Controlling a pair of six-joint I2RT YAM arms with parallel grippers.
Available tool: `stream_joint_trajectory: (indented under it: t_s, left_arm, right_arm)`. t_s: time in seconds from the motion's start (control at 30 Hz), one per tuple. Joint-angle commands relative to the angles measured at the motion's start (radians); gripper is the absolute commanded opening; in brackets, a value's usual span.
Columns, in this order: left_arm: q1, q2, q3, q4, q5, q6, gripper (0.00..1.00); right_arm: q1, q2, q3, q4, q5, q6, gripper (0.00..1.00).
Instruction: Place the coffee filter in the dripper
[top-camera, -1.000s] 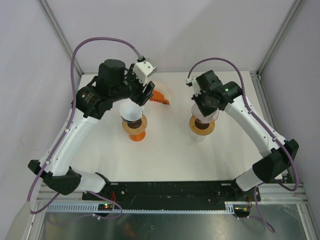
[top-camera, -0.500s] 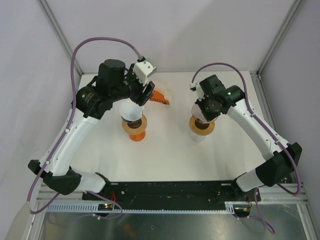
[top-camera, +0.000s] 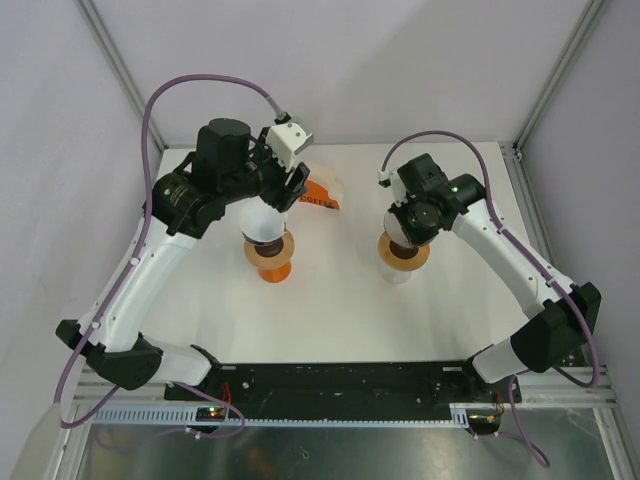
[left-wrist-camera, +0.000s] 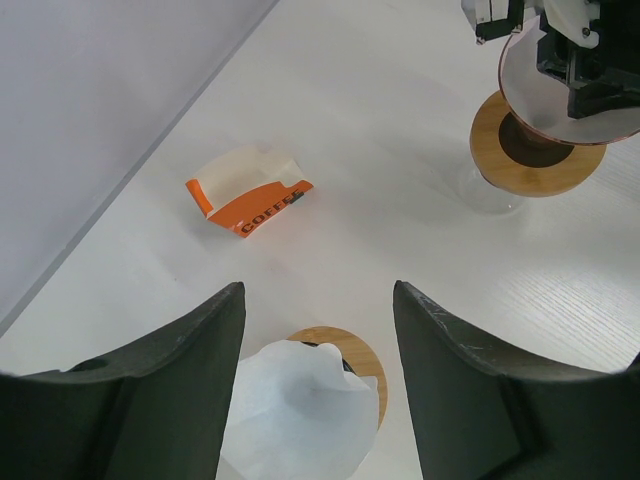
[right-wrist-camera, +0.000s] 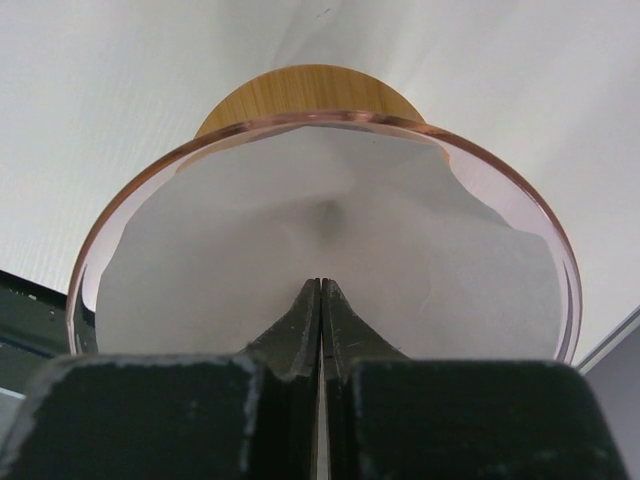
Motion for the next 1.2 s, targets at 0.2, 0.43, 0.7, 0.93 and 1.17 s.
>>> stream_joint_trajectory:
  t_s: [0.2,0.43,0.7,0.93,1.17]
  left_arm:
    - [0.009,-0.028,0.019,0.039,0.018,0.014,0.66]
    - [0.009,-0.032,0.019,0.038,0.018,0.016,0.66]
    - [0.011,-0.033,0.017,0.037,0.017,0.018,0.66]
    - [0.011,-0.032,0.018,0.039,0.022,0.017,0.66]
    - [0.01,-0.036,0.022,0.038,0.026,0.019,0.67]
  right_arm:
    - [-0.004,0.009,0.009,0.026,-0.029,-0.008,0.0]
    - [0.0,0.018,-0.015,0.038,-0.039,-0.005,0.0]
    - [0.004,0.024,0.008,0.035,-0.036,-0.007,0.0]
    - [0.021,0.026,0.098,0.006,0.011,-0.01,0.0]
    - [0.022,0.018,0.125,-0.008,0.04,-0.01,0.0]
